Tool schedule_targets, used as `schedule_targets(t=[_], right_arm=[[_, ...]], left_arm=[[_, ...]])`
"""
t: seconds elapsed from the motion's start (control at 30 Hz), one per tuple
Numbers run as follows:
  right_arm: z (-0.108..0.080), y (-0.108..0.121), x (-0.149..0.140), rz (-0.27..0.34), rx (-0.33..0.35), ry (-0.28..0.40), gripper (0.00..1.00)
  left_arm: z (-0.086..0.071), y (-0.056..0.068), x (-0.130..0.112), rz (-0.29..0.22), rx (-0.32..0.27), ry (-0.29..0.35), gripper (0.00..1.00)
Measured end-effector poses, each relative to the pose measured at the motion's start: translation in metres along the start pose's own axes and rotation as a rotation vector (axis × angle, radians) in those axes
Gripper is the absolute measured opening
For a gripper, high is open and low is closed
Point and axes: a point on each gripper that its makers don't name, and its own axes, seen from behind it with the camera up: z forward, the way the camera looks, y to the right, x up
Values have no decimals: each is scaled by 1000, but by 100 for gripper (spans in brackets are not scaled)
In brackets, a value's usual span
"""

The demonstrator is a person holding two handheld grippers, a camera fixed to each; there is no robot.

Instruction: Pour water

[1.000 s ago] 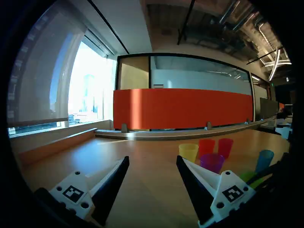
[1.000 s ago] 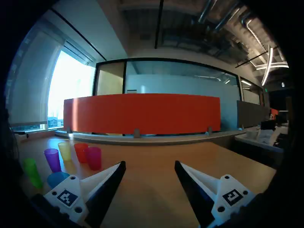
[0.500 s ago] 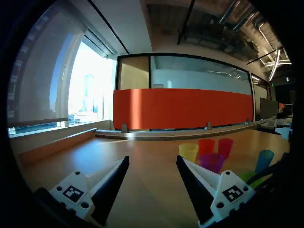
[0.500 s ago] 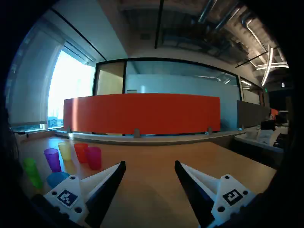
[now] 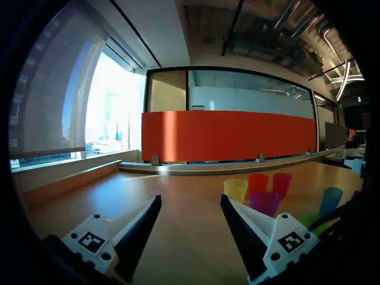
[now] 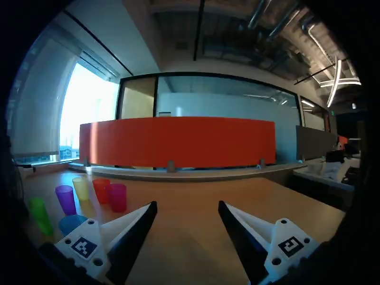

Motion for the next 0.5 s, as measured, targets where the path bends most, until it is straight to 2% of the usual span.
schedule_targets(t=[0.5], right_arm=[[1, 1, -1, 0, 0, 0, 100]], left_arm=[[0, 0, 0, 0, 0, 0, 92]])
